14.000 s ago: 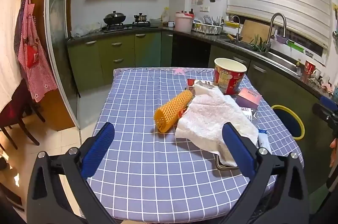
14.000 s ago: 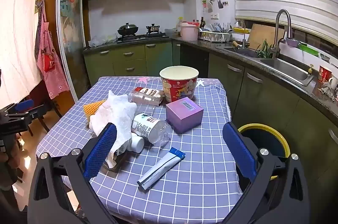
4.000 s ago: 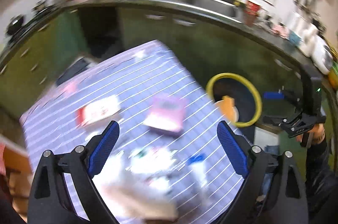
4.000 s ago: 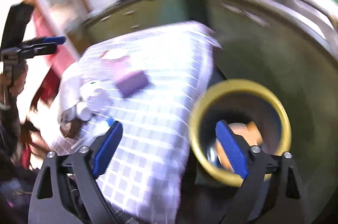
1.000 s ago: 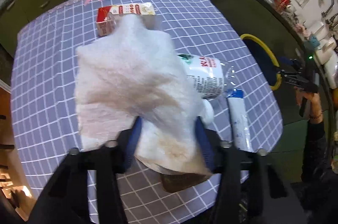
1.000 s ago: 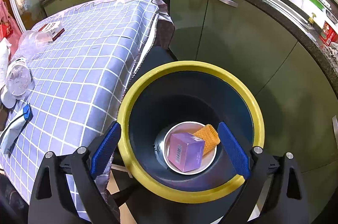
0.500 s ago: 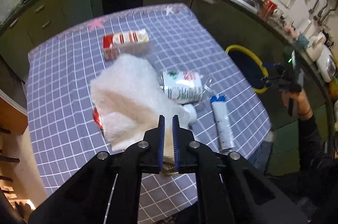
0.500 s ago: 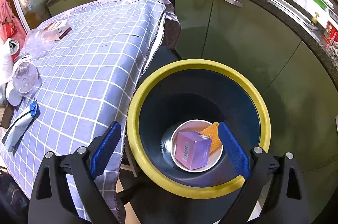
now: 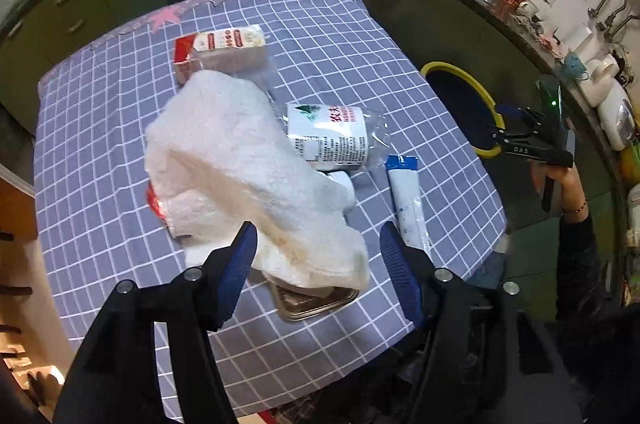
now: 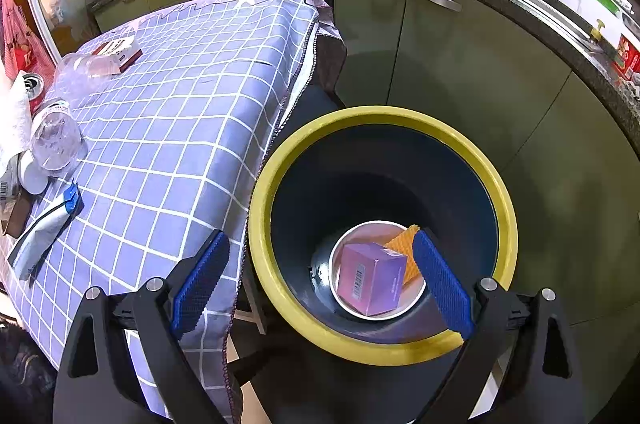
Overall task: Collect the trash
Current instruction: 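Grasp the white tissue with the left gripper, then carry the tissue over the bin and release it with the left gripper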
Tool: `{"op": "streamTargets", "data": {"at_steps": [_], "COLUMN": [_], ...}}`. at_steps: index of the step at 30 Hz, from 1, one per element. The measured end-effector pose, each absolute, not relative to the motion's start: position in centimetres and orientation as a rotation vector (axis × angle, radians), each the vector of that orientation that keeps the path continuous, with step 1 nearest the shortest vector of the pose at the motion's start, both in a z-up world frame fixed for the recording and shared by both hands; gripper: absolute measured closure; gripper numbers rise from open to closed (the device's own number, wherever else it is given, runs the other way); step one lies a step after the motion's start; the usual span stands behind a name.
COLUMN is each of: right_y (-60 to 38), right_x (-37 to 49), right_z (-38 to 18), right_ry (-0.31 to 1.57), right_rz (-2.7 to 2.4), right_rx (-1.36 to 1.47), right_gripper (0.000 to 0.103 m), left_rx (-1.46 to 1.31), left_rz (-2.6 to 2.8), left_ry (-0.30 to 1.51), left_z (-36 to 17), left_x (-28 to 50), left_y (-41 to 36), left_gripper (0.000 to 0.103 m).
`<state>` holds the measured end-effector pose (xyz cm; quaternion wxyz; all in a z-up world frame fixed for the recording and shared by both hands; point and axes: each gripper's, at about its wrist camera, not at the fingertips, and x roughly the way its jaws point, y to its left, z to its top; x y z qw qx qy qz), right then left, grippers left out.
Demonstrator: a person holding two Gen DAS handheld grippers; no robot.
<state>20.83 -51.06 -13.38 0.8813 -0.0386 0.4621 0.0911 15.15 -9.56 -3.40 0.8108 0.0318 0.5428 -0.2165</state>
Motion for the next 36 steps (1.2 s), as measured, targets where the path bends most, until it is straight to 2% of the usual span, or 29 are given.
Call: {"op": "streamTargets", "data": {"at_steps": [2,3,4,9,11,12,14,22,36], "right_y": [-51.2,-51.3,-51.4,-51.3,-51.1,-51.1,-51.1,-50.9,-51.5], "right_x": [20.8,20.8,20.8,20.9,20.9,20.9,20.9,20.9,20.0], "right_z": [-13.4,-13.4,-13.5,-13.7,-13.7,-13.7,-13.6,-13.4,-12.3], "right_ry": [0.964,0.965,0.965,0.967,0.967,0.967,0.967,0.957,0.926], "right_rz": [0.189,0.188,0.188,0.194,0.199,0.201,0.201,0.206,0.192], "right_rx": [-0.079,-0.077,-0.076,-0.068,-0.072,-0.074,-0.078,-0.072,-0.061], "right_gripper": [0.011,0.011,0.011,0.011,0.011,0.011,0.011,0.011,0.011], "left_rx": [0.086,0.089,0.092,0.066,0.056,0.052,0.051,0.077,0.132], "left_rz": [-0.463,-0.467,-0.471,-0.493,-0.504,-0.504,-0.502,-0.509,-0.448], "left_ry": [1.167,1.185,1.197,1.259,1.256,1.251,1.219,1.109,0.851], "left_z": [-3.8,-4.2,-4.5,-6.3,-6.4,-6.3,-5.4,-2.0,8.4], "left_x": [15.0,15.0,15.0,15.2,15.1,15.1,14.8,13.7,14.2], "left_y": [-9.8,-9.9,-9.9,-9.8,-9.7,-9.6,-9.2,-8.8,-8.5], "left_gripper": [0.056,0.068,0.075,0.076,0.086,0.095,0.1,0.101,0.101]}}
